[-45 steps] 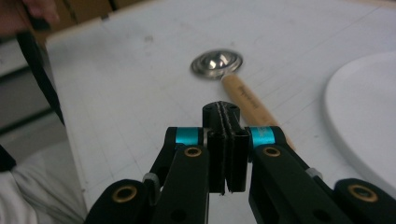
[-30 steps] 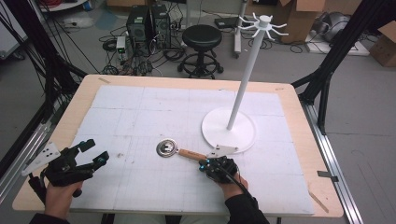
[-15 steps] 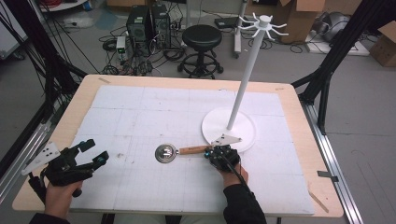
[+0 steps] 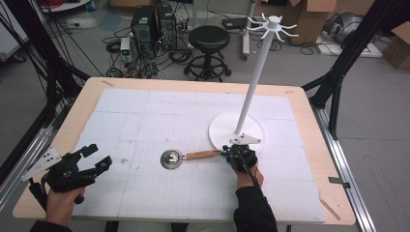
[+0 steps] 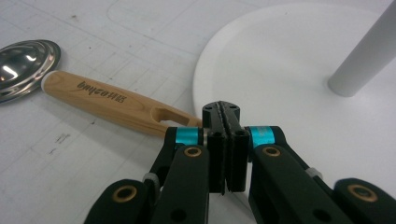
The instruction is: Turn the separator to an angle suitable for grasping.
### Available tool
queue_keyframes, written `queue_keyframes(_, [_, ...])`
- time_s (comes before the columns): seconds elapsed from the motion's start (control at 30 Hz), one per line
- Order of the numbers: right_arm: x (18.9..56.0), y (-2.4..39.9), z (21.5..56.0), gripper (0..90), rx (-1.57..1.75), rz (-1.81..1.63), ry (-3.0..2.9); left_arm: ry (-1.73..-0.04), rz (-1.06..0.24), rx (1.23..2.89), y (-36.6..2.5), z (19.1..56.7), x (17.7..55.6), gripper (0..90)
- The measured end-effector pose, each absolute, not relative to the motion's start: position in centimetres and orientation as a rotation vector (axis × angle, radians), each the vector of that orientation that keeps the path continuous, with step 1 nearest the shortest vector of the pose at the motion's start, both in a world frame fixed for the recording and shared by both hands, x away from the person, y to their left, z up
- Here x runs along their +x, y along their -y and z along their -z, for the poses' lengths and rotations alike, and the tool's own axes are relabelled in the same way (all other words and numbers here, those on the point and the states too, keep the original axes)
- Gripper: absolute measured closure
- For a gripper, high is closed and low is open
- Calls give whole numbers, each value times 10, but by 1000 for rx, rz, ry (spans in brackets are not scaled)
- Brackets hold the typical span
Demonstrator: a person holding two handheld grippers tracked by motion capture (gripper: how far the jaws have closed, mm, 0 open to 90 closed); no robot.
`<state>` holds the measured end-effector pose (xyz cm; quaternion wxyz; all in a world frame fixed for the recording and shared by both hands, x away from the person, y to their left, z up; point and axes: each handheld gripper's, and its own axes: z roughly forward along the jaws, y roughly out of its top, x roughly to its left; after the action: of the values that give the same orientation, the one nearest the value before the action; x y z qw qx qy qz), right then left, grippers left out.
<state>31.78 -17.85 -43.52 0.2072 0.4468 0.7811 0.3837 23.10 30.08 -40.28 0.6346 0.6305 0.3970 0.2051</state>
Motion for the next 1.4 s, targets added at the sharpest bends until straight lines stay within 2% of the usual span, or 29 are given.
queue_keyframes(0.33, [327,166,439,892,1261,-1117,-2219,-905,-466,1444,-300,403,232,186])
queue_keyframes(1.1, [358,77,446,892,1062,-1136,-2425,-923,-468,1420,-307,403,232,187])
queue_keyframes(1.4, [349,80,434,868,1053,-1244,-2367,-922,-467,1431,-306,404,232,187])
